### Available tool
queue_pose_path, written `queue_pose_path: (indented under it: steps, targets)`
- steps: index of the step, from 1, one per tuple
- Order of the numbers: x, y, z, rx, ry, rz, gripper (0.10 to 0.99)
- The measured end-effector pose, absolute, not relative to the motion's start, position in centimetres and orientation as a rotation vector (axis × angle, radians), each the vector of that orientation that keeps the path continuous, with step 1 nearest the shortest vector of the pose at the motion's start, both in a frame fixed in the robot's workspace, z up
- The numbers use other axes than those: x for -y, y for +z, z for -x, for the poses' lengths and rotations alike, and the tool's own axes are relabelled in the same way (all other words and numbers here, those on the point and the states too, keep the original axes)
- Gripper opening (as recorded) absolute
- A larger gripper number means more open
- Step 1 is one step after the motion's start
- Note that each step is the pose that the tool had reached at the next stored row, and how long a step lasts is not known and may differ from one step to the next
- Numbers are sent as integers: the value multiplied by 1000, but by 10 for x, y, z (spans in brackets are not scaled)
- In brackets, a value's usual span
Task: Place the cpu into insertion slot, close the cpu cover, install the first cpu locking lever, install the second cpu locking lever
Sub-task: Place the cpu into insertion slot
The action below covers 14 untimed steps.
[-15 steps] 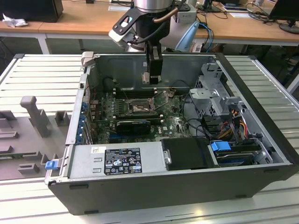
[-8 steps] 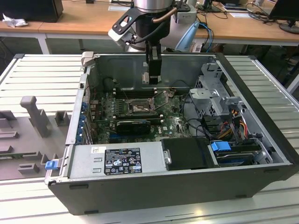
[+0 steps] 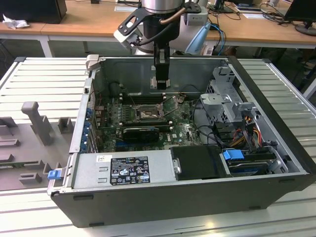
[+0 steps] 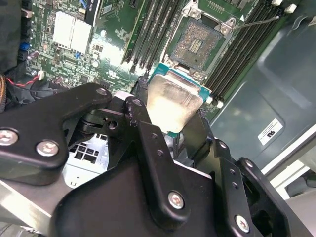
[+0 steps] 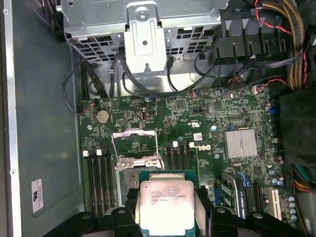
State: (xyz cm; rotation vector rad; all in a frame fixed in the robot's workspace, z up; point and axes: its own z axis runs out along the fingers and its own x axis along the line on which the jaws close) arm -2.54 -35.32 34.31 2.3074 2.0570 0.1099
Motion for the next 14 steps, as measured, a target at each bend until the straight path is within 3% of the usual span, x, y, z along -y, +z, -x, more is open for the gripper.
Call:
queue_pose_path:
  steps: [14]
  targets:
    - [354, 337, 26, -1961, 107, -2386, 529]
